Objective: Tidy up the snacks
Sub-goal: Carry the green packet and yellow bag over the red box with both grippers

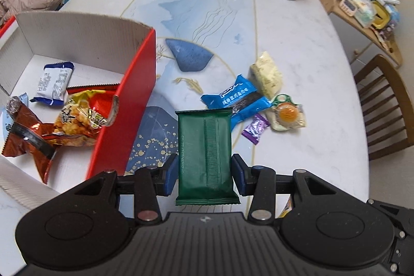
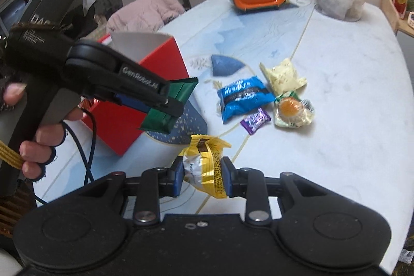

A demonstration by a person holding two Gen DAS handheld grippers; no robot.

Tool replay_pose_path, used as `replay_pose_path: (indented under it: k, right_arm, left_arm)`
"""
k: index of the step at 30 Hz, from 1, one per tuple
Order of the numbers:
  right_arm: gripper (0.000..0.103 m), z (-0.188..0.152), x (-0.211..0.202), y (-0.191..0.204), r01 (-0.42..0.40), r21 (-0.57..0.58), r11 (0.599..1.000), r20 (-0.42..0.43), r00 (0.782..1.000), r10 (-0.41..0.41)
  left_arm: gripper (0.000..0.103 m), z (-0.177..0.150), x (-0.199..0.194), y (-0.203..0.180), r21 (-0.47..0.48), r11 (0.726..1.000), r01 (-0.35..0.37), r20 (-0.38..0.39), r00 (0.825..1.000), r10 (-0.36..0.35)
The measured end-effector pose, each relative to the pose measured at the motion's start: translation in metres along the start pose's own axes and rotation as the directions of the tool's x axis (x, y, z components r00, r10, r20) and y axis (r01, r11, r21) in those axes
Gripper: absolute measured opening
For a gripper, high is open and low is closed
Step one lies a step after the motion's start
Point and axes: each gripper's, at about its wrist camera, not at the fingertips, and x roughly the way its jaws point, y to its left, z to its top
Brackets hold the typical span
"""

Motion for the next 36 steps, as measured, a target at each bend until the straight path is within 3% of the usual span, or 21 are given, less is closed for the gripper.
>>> replay_pose_path:
  k: [15,28,36]
  right_arm:
    - [0.028,0.024,-0.034,0.054,0.043,0.033,0.999,0.093,0.995,-0.046]
    - [0.028,0.061,-0.008,0.115,0.053,0.023,0.998,0.129,0.99,-0.056]
    - [0.028,0.084,0.028,0.149,0.054,0.012,0.998,0.118,0.991,-0.055]
  left_arm:
    - [0.043,0.002,-0.067,0.05,0.051,0.998,0.032,0.051,0.998,-0.035]
    - [0.043,0.018,-0.106,0.132,0.048,0.999,0.006,0.12,0.993,-0.012]
    - [0.043,0.025,-0.107,0.178,0.03,0.999,-0.018,0.125,0.992,0.014]
